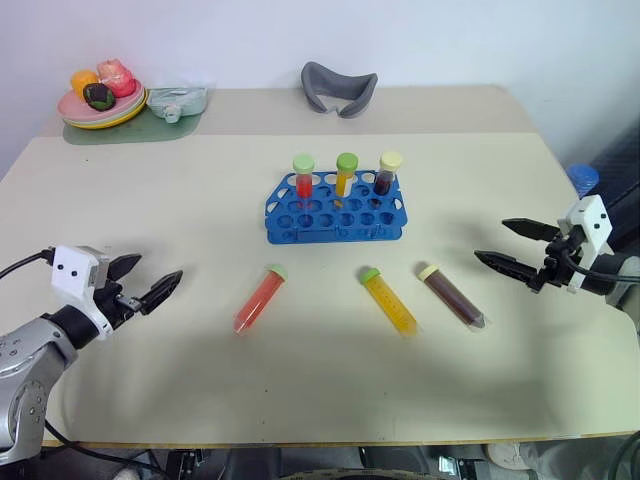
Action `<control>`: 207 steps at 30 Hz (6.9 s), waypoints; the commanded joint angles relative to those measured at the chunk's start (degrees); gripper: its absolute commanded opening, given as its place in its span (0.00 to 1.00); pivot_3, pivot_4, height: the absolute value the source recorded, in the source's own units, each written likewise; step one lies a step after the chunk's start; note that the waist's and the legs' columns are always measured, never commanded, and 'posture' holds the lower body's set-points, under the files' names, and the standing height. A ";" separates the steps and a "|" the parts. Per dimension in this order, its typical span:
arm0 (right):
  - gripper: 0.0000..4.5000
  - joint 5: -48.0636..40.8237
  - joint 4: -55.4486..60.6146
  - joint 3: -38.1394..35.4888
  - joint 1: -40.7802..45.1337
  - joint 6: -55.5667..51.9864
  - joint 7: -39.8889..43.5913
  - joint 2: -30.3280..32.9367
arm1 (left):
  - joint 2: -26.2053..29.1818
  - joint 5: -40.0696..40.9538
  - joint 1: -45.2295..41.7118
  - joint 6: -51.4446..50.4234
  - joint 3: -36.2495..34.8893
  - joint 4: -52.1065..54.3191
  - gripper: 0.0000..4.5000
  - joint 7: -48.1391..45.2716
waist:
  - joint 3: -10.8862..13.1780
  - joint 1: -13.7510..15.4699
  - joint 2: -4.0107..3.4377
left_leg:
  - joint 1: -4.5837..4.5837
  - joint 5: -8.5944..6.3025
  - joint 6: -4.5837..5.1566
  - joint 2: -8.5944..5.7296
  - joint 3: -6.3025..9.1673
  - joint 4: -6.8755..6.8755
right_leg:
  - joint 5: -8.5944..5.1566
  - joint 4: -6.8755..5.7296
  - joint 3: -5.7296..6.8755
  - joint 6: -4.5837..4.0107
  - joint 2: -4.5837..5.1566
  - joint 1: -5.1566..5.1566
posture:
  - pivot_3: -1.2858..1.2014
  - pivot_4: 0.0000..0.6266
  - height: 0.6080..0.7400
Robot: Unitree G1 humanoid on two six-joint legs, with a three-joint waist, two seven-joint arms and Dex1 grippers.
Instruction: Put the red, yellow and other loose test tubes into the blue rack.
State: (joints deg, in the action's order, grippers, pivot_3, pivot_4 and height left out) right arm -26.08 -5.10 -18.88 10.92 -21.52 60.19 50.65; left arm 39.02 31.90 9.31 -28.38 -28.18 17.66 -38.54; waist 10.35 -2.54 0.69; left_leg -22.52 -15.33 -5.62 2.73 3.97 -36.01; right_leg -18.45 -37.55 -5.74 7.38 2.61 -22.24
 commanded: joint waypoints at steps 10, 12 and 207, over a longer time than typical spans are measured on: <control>1.00 -0.81 3.82 0.11 1.02 -0.85 -2.24 -1.64 | 0.30 2.65 -0.34 -0.15 -2.60 2.38 0.97 0.68 | 0.00 -0.03 0.00 | 0.01 0.00 0.00 0.00 0.00 -0.03 | 0.00 -0.05 0.00 0.00 0.00 0.00 | 0.52 0.24 1.00; 1.00 -0.65 4.62 0.52 1.09 -1.15 -2.89 -2.16 | 0.44 2.74 -0.31 0.02 -2.73 2.11 0.97 0.55 | 0.00 -0.01 0.00 | 0.01 0.00 0.00 0.00 0.00 -0.05 | 0.00 -0.05 0.00 0.00 0.00 0.00 | 0.52 0.24 1.00; 0.98 -40.79 49.67 14.78 14.61 -62.58 -55.15 -4.00 | 2.09 1.87 -9.84 6.07 26.43 10.21 1.00 -19.58 | 0.07 -1.37 -0.08 | 0.02 -0.01 0.03 0.02 0.03 -0.17 | -0.02 -0.40 -0.09 -0.03 -0.08 -0.13 | 0.52 0.24 1.00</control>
State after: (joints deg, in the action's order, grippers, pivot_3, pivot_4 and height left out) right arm -64.83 45.75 -5.03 23.28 -77.36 11.34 49.30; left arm 41.00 34.17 -0.48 -24.08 -2.09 27.05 -57.21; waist 10.42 -3.91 0.61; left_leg -22.49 -15.34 -5.59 2.76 4.00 -36.19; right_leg -18.47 -37.97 -5.84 7.35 2.52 -22.37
